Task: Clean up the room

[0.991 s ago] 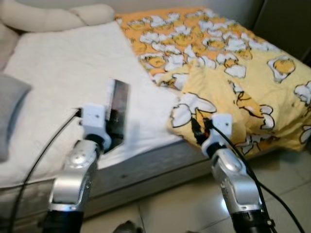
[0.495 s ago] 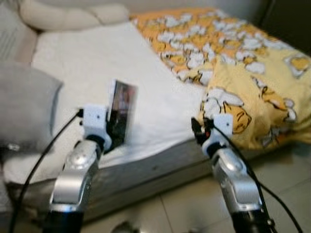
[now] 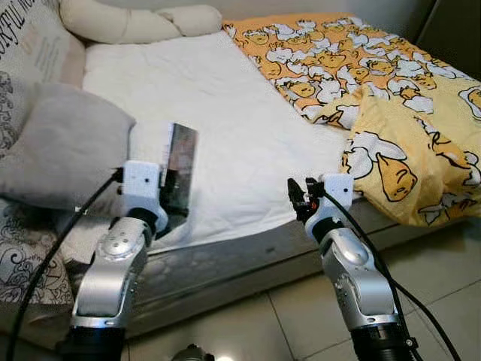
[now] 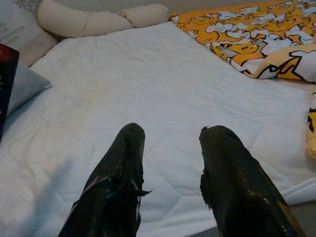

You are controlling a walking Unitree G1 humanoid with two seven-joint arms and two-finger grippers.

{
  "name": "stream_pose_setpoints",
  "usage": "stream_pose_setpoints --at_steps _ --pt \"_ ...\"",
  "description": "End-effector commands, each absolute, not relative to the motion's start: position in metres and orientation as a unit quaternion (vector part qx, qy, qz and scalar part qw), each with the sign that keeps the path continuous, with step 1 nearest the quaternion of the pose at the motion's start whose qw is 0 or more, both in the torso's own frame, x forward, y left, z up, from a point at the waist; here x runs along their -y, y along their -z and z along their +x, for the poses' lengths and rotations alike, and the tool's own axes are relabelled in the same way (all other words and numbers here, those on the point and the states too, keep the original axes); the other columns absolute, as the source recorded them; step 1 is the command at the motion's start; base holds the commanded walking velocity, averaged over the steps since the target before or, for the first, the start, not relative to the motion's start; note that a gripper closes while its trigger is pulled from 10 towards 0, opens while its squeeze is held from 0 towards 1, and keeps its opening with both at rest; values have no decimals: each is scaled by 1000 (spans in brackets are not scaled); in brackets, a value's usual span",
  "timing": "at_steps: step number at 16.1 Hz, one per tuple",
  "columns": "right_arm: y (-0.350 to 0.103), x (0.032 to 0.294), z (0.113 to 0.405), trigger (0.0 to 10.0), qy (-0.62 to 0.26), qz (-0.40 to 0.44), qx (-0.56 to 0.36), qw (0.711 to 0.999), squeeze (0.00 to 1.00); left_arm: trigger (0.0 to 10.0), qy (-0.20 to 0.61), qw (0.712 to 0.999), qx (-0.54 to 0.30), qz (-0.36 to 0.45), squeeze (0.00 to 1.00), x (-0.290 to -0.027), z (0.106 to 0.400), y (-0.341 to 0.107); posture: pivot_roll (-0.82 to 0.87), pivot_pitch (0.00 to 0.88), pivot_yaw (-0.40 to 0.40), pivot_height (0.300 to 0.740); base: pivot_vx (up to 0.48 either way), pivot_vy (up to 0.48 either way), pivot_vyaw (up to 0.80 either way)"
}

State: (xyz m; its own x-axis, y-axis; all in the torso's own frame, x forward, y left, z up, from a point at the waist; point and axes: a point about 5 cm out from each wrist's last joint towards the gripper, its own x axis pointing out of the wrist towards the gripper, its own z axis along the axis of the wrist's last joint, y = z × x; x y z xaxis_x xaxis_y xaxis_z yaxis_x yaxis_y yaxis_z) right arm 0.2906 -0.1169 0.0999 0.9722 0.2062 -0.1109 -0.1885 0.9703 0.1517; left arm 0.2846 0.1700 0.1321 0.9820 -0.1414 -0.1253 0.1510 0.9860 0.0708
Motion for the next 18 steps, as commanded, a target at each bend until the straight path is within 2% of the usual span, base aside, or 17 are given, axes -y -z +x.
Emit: stream_pose_setpoints --at_steps 1,6,18 --pt "-101 123 291 10000 -88 73 -60 992 0 10000 79 995 -32 43 0 -167 289 -146 23 0 2 740 0 0 0" --pt "-101 121 291 10000 -105 69 -59 990 0 10000 80 995 -29 47 0 -165 291 -147 22 0 6 740 0 0 0" --pt "-104 120 293 10000 -118 57 -56 990 0 10000 66 997 -11 34 0 -168 294 -151 20 0 -2 740 0 0 800"
